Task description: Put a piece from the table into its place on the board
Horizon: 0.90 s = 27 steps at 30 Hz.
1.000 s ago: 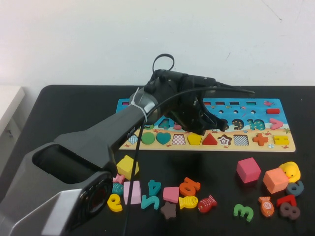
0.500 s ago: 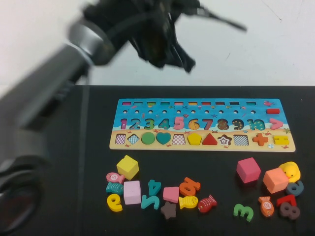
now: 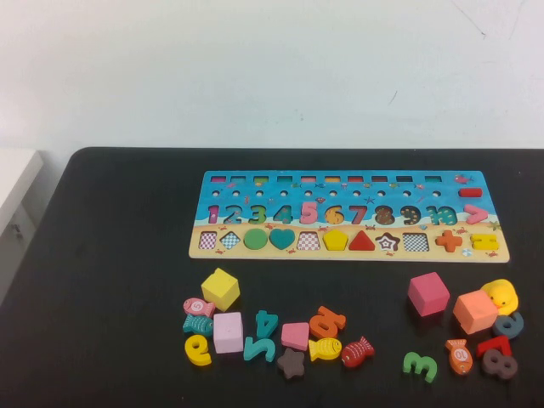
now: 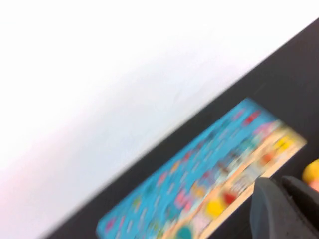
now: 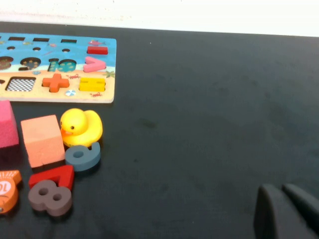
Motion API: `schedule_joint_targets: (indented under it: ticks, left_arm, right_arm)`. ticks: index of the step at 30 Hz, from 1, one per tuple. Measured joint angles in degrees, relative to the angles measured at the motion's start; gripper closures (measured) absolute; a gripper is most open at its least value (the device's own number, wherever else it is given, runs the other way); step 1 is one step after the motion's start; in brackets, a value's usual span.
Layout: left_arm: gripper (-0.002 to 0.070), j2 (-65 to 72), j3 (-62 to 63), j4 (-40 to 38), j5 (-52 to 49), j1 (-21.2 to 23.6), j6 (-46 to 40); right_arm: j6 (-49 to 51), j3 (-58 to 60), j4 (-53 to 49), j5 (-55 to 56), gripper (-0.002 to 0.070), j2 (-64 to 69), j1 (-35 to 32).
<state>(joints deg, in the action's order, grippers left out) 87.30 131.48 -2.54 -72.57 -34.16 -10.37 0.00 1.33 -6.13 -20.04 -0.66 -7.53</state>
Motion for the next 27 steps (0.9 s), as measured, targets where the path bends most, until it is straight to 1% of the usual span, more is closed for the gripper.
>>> schedule_joint_targets:
  ticks: [3,6,8,10,13,21,25,26,27]
  left_arm:
    - [0.0675,-6.8,-0.7,-4.6,0.0,0.0,-2.9]
    - [0.0675,-13.5,-4.8,-5.3,0.0,0.0,-4.5]
    - [0.0675,-18.4,-9.6,-5.1,0.2,0.0,-5.3]
    - [0.0675,-23.6,-17.1,-4.6,2.6,0.0,-5.8]
    - [0.0675,-31.6,-31.6,-4.7,9.3,0.0,-6.4]
    - [0.0675,-55.4,-70.9,-5.0,34.3,0.0,-8.0]
    - [0.0675,-62.3,-86.9,-4.3,45.4,0.0,-8.1]
    - [0.0675,-64.8,-93.7,-4.1,49.9,0.0,-8.2]
    - [0.0675,-65.7,-96.6,-4.1,51.5,0.0,-8.2]
  right_arm:
    - [0.0,0.0,0.0,0.0,0.0657,0.0,0.0]
    - [0.0,0.0,0.0,0.0,0.0657,0.0,0.0]
    - [0.0,0.0,0.0,0.0,0.0657,0.0,0.0]
    - [0.0,0.0,0.0,0.0,0.0657,0.0,0.0]
    - [0.0,0.0,0.0,0.0,0.0658,0.0,0.0]
    - [0.0,0.0,0.0,0.0,0.0657,0.0,0.0]
    - [0.0,0.0,0.0,0.0,0.0657,0.0,0.0]
    - [0.0,0.0,0.0,0.0,0.0657,0.0,0.0]
    - [0.0,0.0,0.0,0.0,0.0657,0.0,0.0]
